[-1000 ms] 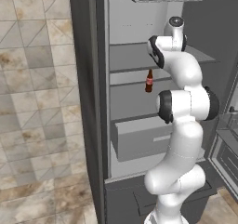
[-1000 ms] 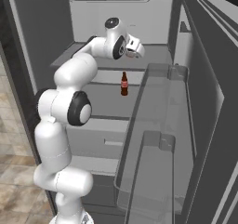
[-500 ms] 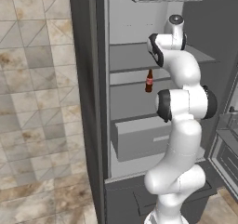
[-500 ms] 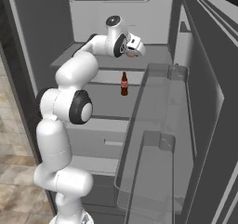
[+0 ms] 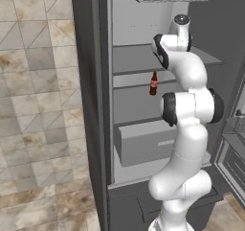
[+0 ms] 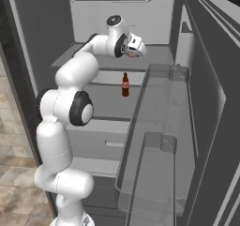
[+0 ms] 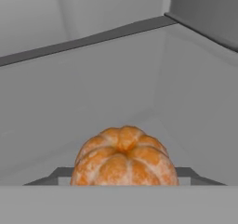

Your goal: Pick the tangerine and banana from the fridge and place them on the plate next to the blender to make a fruit smoothie.

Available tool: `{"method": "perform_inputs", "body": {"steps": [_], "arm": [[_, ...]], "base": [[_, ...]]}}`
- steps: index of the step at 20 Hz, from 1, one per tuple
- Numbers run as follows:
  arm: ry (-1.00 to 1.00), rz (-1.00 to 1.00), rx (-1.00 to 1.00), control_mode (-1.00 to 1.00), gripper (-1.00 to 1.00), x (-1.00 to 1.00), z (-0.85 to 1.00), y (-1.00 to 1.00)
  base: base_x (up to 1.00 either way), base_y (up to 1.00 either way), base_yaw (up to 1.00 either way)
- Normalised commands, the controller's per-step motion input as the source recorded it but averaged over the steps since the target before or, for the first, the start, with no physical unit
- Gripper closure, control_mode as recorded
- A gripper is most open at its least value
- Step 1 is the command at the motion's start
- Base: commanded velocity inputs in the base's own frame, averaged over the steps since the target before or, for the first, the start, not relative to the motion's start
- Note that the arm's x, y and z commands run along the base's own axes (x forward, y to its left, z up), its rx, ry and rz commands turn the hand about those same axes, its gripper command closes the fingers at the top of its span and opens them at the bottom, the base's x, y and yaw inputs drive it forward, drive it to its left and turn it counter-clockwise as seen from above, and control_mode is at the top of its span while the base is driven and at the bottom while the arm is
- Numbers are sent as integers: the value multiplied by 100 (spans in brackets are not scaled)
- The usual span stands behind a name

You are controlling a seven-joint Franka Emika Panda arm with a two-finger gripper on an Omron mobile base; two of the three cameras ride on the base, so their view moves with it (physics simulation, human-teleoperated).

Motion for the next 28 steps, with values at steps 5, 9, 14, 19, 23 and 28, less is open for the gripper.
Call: {"method": "perform_inputs", "body": {"steps": [5, 9, 14, 19, 23, 28], "arm": [[-15, 0, 0, -100, 100, -47, 0, 0], [-29, 0, 0, -100, 100, -64, 0, 0], [-44, 0, -2, -100, 100, -97, 7, 2], [-18, 0, 0, -100, 100, -100, 62, 10], [0, 0, 2, -100, 100, -100, 62, 23], [4, 1, 1, -100, 100, -100, 60, 42]], "base": [[0, 0, 0], [0, 0, 0], [0, 0, 0], [0, 0, 0], [0, 0, 0], [0, 0, 0]]}}
